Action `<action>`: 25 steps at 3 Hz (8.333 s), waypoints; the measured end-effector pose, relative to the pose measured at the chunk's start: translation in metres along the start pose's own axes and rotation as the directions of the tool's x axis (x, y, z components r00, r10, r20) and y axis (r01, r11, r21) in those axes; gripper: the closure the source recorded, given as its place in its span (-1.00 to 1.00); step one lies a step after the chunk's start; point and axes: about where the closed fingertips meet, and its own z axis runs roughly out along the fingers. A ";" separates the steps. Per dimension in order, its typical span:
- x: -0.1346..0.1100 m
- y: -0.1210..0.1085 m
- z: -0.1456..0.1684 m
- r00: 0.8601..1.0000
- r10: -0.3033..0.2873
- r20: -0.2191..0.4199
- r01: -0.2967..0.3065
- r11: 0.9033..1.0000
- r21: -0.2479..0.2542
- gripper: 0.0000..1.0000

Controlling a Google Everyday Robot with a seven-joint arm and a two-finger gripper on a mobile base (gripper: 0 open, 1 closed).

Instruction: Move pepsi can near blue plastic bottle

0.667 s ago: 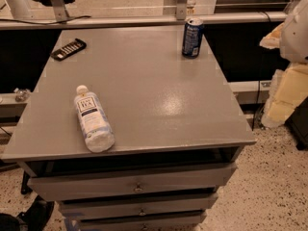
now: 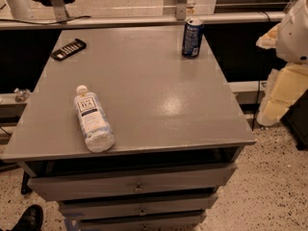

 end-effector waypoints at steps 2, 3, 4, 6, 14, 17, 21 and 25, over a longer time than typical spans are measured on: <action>-0.017 -0.070 0.064 0.985 0.074 0.159 -0.077 0.997 0.015 -1.00; -0.021 -0.125 0.095 0.951 0.139 0.275 -0.157 0.987 0.044 -1.00; -0.031 -0.167 0.120 0.887 0.199 0.416 -0.240 0.970 0.048 -1.00; -0.067 -0.218 0.137 0.664 0.292 0.688 -0.406 0.914 0.004 -1.00; -0.109 -0.301 0.210 0.462 0.329 0.823 -0.538 0.842 -0.035 -0.19; -0.124 -0.268 0.152 0.409 0.304 0.860 -0.484 0.871 -0.078 1.00; -0.185 -0.188 0.094 0.334 0.318 0.887 -0.222 0.941 -0.254 1.00; -0.221 -0.021 0.161 0.506 0.160 0.848 0.094 0.967 -0.238 1.00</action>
Offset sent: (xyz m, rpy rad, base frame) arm 0.1621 0.0074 -0.0654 0.2931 -0.0989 -0.0825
